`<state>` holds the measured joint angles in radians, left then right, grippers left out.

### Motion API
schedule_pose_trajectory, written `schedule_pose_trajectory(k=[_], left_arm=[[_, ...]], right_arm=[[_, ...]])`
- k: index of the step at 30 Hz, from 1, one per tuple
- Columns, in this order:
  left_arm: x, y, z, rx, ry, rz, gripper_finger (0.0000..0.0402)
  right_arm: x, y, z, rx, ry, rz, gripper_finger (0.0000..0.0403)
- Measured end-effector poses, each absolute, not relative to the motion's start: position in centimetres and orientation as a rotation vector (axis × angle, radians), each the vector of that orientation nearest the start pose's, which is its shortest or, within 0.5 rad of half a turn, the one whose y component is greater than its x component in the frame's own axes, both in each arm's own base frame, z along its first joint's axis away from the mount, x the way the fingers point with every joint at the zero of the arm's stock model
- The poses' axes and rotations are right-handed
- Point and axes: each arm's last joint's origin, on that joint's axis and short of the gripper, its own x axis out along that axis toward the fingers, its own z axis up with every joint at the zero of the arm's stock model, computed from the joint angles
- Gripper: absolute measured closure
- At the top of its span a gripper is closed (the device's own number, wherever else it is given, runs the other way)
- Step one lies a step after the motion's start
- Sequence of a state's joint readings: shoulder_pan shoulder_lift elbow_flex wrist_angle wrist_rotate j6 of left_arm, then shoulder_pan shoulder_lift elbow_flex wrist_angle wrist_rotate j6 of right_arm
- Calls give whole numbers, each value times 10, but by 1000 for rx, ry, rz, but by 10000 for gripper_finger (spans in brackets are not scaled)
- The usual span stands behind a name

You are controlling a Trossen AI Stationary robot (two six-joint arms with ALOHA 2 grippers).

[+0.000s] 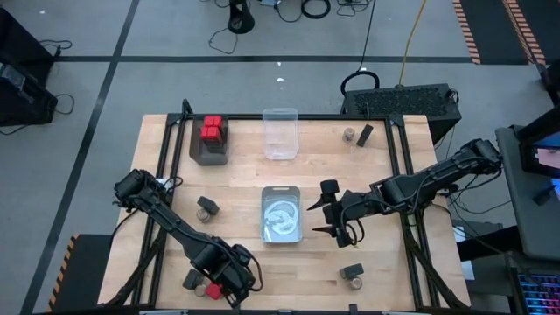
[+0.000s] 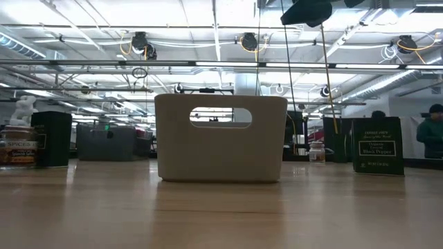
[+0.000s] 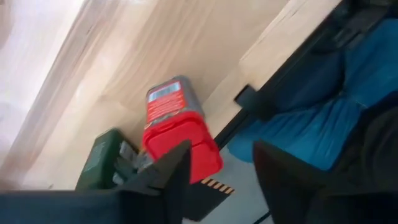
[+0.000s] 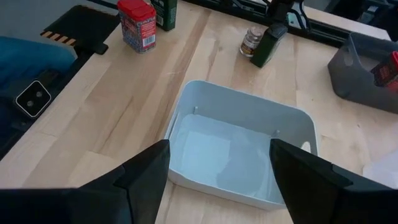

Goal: Sort spices by type
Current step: Put the red seasoning can into the black transparent bin

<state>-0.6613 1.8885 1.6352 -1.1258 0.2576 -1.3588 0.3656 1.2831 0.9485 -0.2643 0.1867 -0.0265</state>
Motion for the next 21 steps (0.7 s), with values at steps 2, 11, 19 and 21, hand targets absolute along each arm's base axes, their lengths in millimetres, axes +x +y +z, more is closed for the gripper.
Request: schedule_pose_trajectory(k=[2,11,19,21], left_arm=[[288,-233,257,-781,1629,332,189],[282,-229,256,-770,1675,426,119],[279,-229,254,-849,1705,531,106],[277,-228,250,-845,1712,547,106]], right_arm=[[259,94,279,-177,577,178,145],[258,94,277,-137,600,165,145],[258,94,276,-114,608,158,145],[258,94,276,-108,610,156,145]])
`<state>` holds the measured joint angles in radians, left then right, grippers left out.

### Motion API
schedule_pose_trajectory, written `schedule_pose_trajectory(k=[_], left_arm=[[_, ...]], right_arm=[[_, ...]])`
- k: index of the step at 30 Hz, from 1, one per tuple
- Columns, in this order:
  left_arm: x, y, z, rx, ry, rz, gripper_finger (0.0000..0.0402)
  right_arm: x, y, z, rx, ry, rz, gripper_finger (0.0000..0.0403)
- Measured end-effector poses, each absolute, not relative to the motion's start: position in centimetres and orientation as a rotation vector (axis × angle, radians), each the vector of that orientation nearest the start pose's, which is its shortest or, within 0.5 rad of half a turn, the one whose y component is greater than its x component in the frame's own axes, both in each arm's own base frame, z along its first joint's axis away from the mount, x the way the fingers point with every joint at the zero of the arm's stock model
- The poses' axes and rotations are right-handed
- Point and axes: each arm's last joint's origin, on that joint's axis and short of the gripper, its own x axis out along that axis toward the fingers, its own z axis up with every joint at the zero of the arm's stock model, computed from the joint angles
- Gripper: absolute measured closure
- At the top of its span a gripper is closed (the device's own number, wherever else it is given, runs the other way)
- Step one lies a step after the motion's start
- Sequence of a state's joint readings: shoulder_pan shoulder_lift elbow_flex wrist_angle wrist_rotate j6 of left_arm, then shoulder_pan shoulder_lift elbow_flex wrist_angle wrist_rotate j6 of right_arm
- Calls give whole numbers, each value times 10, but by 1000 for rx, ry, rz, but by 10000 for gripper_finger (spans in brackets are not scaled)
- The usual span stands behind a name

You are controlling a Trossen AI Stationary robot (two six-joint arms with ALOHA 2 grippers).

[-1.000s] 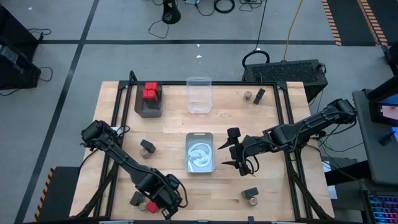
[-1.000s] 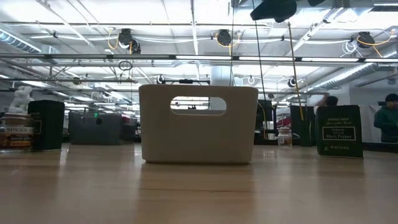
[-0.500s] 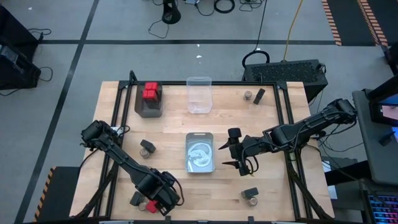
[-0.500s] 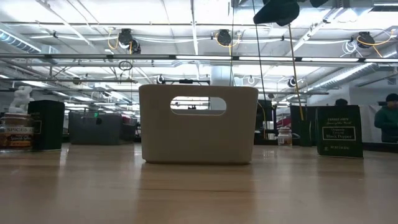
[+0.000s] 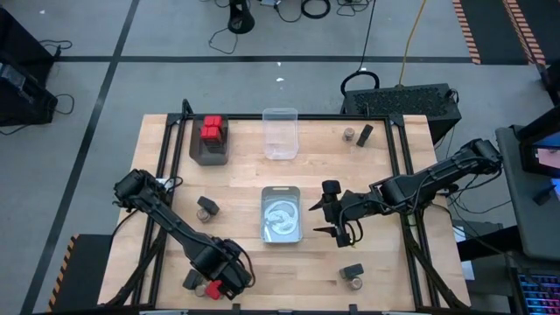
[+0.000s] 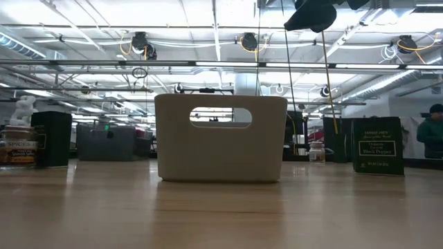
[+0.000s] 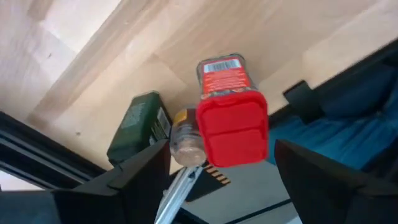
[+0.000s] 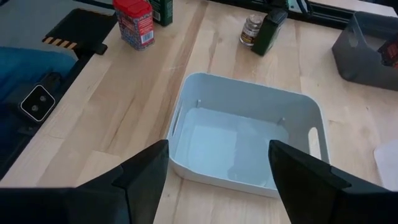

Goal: Sort spices by type
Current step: Put the red seasoning can into the black transparent bin

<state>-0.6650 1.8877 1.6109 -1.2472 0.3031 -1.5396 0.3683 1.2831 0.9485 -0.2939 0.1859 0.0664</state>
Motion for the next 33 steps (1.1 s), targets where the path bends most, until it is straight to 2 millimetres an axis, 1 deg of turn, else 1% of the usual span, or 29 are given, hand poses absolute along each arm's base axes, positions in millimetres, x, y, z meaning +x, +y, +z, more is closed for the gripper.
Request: schedule_pose_trajectory(k=[3,9,17,26,33], left_arm=[[275,-228,246,-837,1721,553,106],[274,-230,245,-834,1722,541,106],[276,-240,246,-861,1685,463,106],[277,-246,234,-829,1699,488,106],[277,-246,233,-824,1701,493,106]], right_arm=[[257,94,276,-108,614,156,145],[257,94,276,-109,619,156,145],[257,93,275,-112,629,155,145],[257,93,275,-113,629,155,145],[257,93,275,-113,629,155,145]])
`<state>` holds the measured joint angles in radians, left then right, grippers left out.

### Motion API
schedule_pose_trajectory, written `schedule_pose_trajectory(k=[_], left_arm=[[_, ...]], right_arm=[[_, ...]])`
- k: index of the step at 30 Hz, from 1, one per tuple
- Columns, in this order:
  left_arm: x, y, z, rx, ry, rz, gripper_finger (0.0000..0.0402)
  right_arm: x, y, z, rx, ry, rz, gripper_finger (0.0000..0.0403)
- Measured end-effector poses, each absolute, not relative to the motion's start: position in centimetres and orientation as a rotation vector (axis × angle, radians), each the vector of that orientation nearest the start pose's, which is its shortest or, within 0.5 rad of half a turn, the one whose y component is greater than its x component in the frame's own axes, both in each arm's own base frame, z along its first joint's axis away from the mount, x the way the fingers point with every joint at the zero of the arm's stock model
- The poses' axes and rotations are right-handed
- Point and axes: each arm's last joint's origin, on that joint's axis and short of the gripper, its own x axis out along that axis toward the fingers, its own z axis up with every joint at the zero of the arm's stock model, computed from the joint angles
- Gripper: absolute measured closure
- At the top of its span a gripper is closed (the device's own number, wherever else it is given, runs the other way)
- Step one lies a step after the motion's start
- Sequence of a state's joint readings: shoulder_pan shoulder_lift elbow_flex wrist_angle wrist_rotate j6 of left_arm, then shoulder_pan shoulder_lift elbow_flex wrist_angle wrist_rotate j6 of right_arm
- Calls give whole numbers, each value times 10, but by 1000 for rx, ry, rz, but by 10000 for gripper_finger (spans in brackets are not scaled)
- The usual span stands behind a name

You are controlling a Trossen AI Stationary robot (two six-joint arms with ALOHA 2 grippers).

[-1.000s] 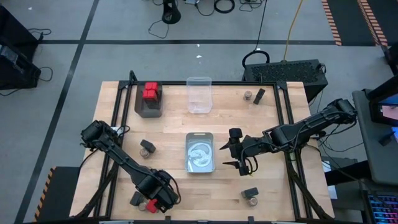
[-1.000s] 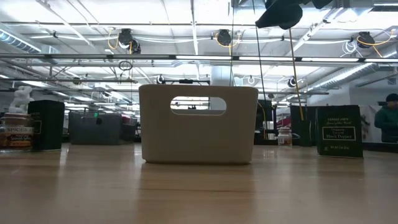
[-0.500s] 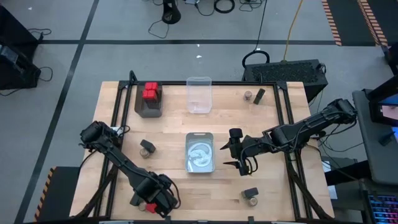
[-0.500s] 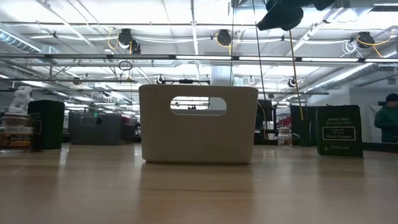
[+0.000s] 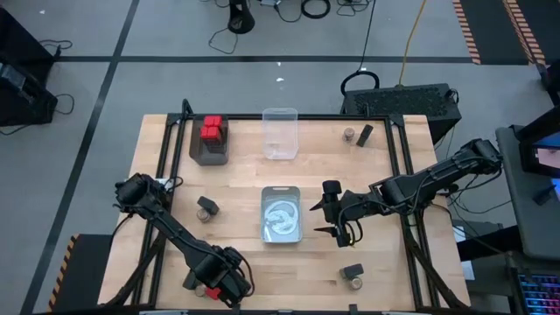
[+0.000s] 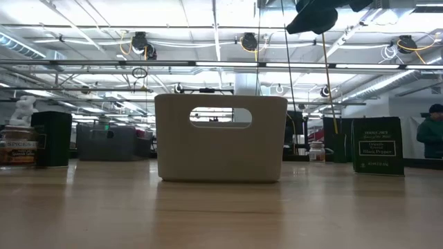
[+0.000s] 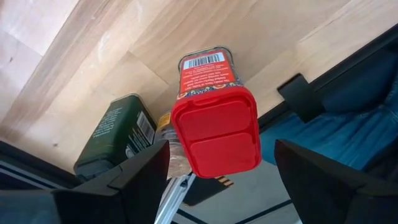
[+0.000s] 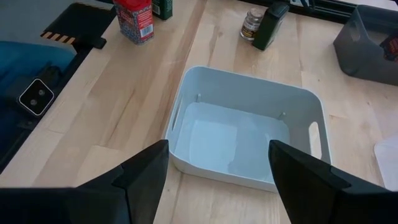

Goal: Sort spices by type
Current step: Put the red seasoning can into the black transparent bin

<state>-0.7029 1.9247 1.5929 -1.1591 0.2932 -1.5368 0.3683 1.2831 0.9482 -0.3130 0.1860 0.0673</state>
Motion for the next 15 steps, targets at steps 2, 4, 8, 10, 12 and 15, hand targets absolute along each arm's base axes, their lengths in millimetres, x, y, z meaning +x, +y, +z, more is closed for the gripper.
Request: schedule_pose_trajectory(k=[2,4,8,10,12,15], left_arm=[[277,-246,233,-823,1699,494,106],[277,-246,233,-823,1698,494,107],[277,-245,233,-817,1684,500,107],[278,-245,233,-808,1665,507,107],[278,-245,232,-801,1648,514,107],[278,-245,232,-800,1644,514,107]], right_arm=[[257,93,275,-113,629,155,145],[257,93,275,-113,629,155,145],[257,93,275,-113,629,155,145],[257,93,275,-113,629,155,145],[257,93,275,-113,629,155,145],[257,93,275,-113,629,155,145]])
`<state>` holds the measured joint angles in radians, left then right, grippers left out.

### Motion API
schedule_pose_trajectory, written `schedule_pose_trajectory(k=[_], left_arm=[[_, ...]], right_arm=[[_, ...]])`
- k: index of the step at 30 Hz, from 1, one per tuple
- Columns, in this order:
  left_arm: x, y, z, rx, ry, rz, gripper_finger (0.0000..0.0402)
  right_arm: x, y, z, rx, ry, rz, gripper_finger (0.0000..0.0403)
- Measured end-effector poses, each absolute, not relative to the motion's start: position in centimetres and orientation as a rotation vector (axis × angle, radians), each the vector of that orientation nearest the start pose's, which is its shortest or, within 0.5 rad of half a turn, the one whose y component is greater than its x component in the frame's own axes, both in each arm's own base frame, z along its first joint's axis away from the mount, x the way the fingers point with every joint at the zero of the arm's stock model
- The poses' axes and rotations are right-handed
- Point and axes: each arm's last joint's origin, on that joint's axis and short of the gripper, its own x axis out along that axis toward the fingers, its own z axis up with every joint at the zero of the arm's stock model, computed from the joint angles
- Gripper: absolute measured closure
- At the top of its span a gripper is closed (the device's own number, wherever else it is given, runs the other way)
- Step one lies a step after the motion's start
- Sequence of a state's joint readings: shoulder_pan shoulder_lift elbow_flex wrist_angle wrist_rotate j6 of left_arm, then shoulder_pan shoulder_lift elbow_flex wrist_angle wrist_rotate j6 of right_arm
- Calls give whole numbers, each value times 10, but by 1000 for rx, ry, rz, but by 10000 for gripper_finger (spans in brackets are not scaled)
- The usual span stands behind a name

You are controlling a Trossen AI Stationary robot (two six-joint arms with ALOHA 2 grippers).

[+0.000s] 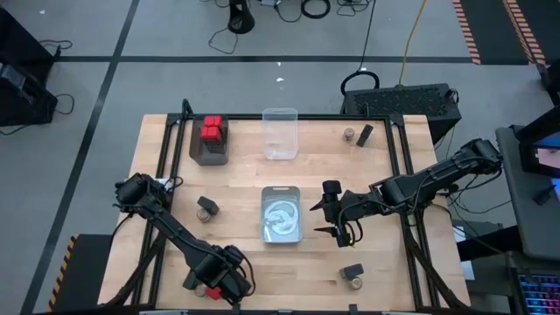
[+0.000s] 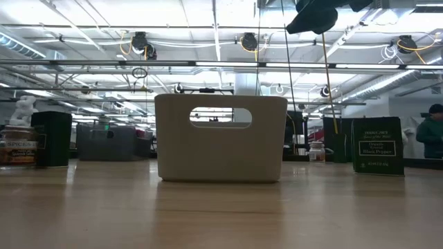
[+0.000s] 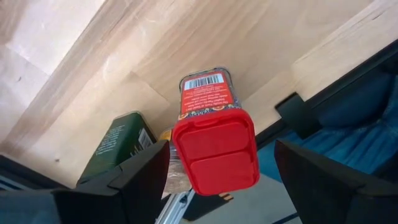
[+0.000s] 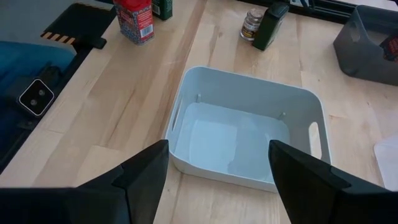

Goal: Sort spices by type
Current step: Put the red seasoning can into the black transparent bin

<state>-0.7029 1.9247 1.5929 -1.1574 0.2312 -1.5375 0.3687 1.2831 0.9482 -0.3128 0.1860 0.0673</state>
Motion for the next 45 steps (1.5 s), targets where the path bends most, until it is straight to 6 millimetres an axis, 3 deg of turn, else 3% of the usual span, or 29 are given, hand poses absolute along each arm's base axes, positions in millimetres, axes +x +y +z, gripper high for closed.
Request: schedule_pose_trajectory(k=[23,34,45], left_arm=[[278,-244,232,-856,1634,586,106],[276,-246,233,-862,1658,584,57],[273,-250,233,-872,1657,583,53]], right_arm=[[257,93,275,-113,629,155,145],[256,93,275,-113,629,155,145],[257,93,275,-113,629,155,145]])
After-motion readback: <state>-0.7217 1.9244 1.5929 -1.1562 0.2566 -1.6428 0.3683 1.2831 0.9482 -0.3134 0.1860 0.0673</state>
